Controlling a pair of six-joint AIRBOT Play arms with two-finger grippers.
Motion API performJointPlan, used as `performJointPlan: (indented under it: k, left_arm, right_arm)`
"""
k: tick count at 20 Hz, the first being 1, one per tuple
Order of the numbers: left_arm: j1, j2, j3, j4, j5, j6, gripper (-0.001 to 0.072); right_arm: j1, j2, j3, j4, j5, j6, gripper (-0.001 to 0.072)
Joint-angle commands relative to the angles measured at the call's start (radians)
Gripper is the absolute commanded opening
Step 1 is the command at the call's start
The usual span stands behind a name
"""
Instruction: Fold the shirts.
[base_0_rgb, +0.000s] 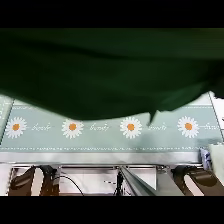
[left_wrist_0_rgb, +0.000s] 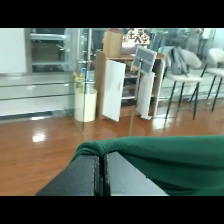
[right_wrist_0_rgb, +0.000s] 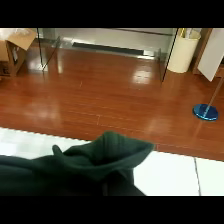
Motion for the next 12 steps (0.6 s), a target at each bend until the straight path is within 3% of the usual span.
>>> performJointPlan:
  k: [1, 4, 6, 8, 12]
  left_arm:
    - [0.008, 0.003, 0.156, 0.104, -0.206, -0.175, 0.0017]
    - [0.008, 0.002, 0.192, 0.104, -0.369, -0.369, 0.0017]
    - [0.008, -0.013, 0.191, 0.123, -0.508, -0.375, 0.0016]
    - [0.009, -0.031, 0.175, 0.189, -0.617, -0.350, 0.0017]
    - [0.012, -0.030, 0.018, 0.326, -0.614, -0.170, 0.0018]
  right_arm:
    - [0.000, 0.013, 0.165, -0.030, 0.282, 0.051, 0.0033]
    - [0.000, -0.006, 0.188, -0.051, 0.510, 0.053, 0.0033]
    - [0.000, -0.037, 0.183, -0.038, 0.512, 0.037, 0.0033]
    - [0.000, -0.107, 0.177, -0.001, 0.512, 0.024, 0.0033]
    - [0.000, -0.294, 0.042, 0.125, 0.504, -0.056, 0.0033]
